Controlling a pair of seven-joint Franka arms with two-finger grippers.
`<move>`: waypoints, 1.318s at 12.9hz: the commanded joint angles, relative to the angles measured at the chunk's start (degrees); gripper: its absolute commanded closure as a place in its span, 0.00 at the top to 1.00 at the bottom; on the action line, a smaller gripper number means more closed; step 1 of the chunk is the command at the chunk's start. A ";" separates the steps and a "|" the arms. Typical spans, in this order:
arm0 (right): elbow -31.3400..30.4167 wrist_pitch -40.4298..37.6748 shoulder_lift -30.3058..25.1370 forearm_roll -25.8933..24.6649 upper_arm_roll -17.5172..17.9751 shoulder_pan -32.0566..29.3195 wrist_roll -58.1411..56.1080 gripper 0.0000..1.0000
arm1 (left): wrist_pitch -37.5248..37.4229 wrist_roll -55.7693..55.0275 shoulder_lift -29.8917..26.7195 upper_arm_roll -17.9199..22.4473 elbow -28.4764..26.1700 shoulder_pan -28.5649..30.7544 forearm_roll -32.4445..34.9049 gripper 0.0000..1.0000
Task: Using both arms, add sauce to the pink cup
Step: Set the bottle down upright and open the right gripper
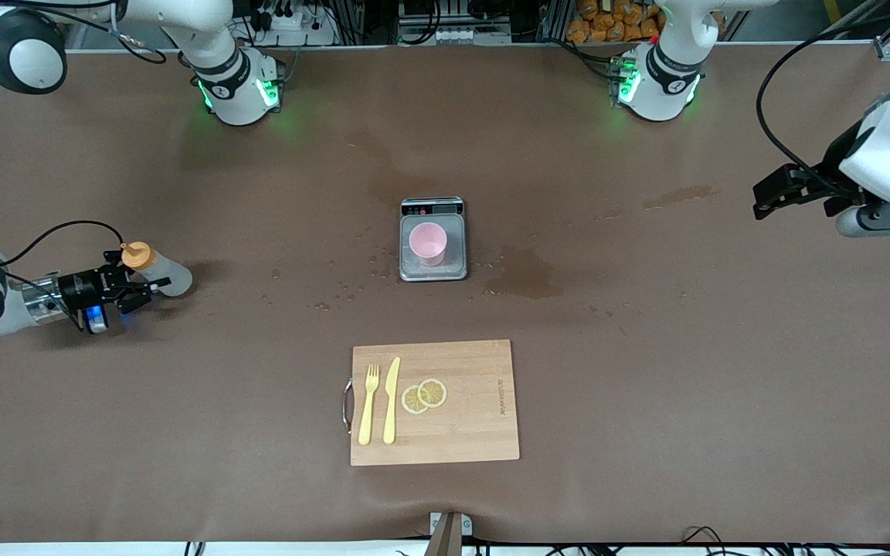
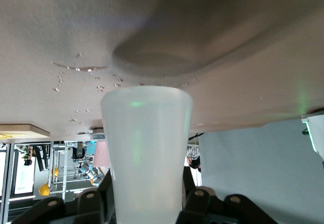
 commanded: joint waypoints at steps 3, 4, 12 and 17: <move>0.72 2.05 1.14 0.34 0.91 -0.94 -1.95 0.58 | 0.17 -0.03 -0.11 -0.26 0.20 -0.25 0.27 1.00; 0.72 2.32 1.14 0.34 0.91 -0.94 -1.95 0.59 | 0.17 -0.03 -0.11 -0.26 0.20 -0.17 0.27 1.00; 4.57 1.71 -0.17 -1.67 0.91 -0.32 1.29 1.00 | 0.08 0.67 -0.20 -0.26 0.20 0.45 0.27 1.00; 13.54 -8.12 -1.22 -3.62 1.61 0.21 9.55 1.00 | 0.08 0.06 -0.37 -0.18 0.38 0.54 -0.52 1.00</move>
